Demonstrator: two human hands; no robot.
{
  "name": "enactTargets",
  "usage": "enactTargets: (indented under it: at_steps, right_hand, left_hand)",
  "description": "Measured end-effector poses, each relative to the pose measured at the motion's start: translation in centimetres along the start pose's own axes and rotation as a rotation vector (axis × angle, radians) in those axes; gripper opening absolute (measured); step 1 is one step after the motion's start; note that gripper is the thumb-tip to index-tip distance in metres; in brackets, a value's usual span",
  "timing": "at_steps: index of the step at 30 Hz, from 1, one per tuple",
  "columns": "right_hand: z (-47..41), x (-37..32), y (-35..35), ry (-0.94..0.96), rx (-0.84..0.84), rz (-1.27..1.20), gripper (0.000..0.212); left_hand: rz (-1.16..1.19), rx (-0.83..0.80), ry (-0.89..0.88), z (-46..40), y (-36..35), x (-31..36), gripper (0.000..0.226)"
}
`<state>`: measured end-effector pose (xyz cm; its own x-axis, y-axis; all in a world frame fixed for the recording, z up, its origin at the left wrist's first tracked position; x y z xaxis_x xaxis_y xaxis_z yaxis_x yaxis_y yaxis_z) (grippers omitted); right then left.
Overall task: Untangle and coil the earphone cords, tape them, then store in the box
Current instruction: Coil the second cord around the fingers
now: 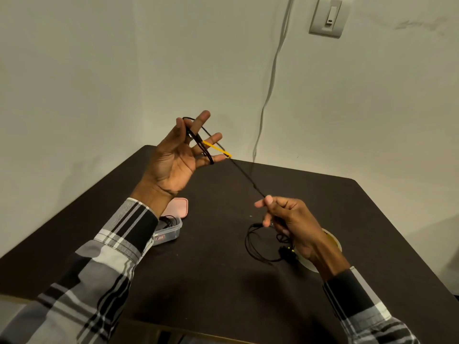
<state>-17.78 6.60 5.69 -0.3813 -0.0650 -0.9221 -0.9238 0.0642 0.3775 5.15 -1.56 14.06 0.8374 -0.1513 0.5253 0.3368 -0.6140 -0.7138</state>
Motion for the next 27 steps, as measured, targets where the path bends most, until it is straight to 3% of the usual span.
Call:
enactTargets:
  at_steps: [3, 6, 12, 22, 27]
  right_hand:
    - [0.3, 0.6, -0.7, 0.036, -0.045, 0.31, 0.039]
    - [0.6, 1.4, -1.1, 0.012, -0.091, 0.41, 0.042]
    - [1.2, 0.5, 0.4, 0.071, 0.007, 0.282, 0.023]
    - [1.9, 0.6, 2.0, 0.124, 0.188, 0.211, 0.047]
    - [1.8, 0.6, 2.9, 0.096, 0.264, 0.22, 0.047]
  left_hand:
    - [0.005, 0.054, -0.035, -0.3, 0.6, 0.1, 0.027]
    - [-0.007, 0.089, -0.062, -0.6, 1.1, 0.3, 0.035]
    - [-0.056, 0.157, -0.1, -0.9, 2.4, 0.7, 0.045]
    - [-0.086, 0.268, -0.094, -0.5, 4.6, -0.2, 0.05]
    - [-0.097, 0.293, -0.092, -0.3, 5.2, -0.1, 0.05]
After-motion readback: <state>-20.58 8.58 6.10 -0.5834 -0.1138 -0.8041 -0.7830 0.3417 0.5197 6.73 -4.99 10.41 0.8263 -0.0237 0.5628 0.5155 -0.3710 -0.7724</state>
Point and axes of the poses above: each hand's wrist, its own z-axis away from the middle knuckle, its own y-axis out of the back of the hand, x = y × z, the point moved 5 cm from there along -z, towards the middle knuckle, and after that the axes turned 14 degrees about z, right-handed, at the moved point
